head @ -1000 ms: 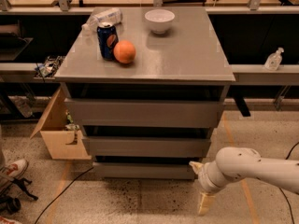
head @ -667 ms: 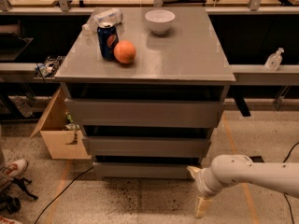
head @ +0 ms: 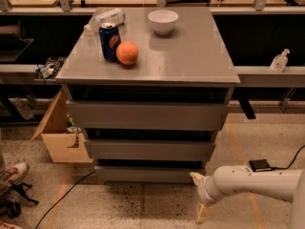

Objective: Open bottom drawer

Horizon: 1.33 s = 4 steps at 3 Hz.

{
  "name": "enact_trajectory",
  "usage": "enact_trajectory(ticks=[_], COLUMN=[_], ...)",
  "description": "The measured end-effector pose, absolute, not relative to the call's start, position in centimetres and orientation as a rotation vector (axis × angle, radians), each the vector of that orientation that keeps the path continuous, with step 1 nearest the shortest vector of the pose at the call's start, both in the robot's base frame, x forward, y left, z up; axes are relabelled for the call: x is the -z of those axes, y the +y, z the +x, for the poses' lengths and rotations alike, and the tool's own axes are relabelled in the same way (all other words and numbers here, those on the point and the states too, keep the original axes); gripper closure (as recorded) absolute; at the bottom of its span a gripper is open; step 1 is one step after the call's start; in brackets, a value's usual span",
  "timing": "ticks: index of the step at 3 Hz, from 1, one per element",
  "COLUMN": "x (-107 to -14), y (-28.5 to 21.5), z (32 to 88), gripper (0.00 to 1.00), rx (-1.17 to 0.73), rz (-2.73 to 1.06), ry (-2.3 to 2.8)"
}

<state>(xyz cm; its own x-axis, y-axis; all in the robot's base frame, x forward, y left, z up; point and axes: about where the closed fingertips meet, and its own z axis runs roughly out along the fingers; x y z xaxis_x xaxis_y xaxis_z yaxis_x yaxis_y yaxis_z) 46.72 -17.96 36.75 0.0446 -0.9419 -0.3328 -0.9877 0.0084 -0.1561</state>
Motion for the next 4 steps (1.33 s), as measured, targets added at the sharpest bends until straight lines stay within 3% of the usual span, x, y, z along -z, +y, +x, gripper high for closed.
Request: enact_trajectory(ticks=[4], x=[-26.8], y=[-16.5], z=[50.4], gripper=[0.0], rx=[-0.187], rz=[-1.87], ry=[1.869])
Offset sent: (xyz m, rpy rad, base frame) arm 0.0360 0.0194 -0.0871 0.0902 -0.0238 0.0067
